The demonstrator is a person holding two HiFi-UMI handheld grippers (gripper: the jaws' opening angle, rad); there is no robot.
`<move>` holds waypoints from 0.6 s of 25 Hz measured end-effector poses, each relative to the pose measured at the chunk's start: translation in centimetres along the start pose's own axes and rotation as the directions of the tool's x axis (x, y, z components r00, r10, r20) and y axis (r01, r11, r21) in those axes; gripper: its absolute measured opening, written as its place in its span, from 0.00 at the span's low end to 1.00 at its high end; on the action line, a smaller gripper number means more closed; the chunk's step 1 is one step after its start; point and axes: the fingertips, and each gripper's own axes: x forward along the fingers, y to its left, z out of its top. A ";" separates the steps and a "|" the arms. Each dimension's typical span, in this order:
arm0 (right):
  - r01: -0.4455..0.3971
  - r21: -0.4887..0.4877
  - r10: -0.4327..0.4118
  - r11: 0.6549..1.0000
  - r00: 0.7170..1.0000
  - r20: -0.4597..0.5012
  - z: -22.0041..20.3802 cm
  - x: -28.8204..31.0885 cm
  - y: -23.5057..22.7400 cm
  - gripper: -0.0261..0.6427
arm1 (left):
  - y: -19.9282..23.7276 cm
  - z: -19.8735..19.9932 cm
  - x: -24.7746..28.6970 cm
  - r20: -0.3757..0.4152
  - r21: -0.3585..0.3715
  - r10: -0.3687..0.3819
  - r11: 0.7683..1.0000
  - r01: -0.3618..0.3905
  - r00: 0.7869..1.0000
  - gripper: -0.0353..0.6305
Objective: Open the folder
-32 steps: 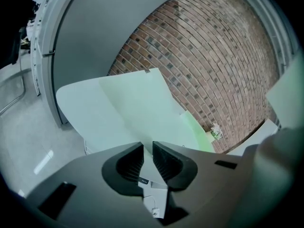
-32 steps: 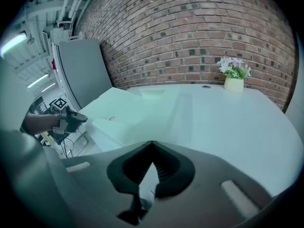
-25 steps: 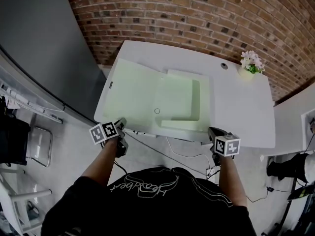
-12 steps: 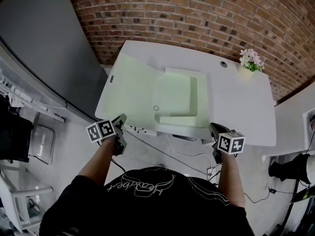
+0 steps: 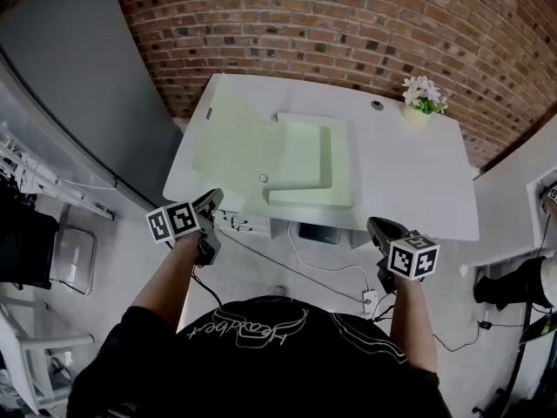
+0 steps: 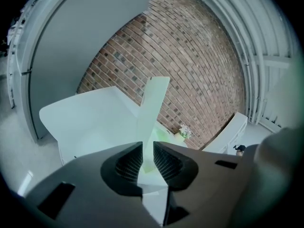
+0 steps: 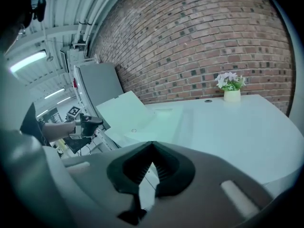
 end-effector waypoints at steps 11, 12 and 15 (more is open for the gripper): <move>-0.270 -0.071 0.279 0.960 0.943 0.179 1.7 -9.4 11.7 0.05 | -14.1 -4.8 -6.2 -0.061 0.296 -0.150 0.941 0.161 0.987 0.12; -0.302 -0.077 0.311 0.950 0.929 0.199 2.0 -10.4 13.0 0.05 | -15.6 -5.9 -6.9 -0.081 0.312 -0.182 0.929 0.199 0.980 0.12; -0.362 -0.108 0.378 0.926 0.892 0.249 2.3 -13.3 16.1 0.05 | -20.1 -9.6 -9.4 -0.156 0.384 -0.267 0.870 0.308 0.951 0.12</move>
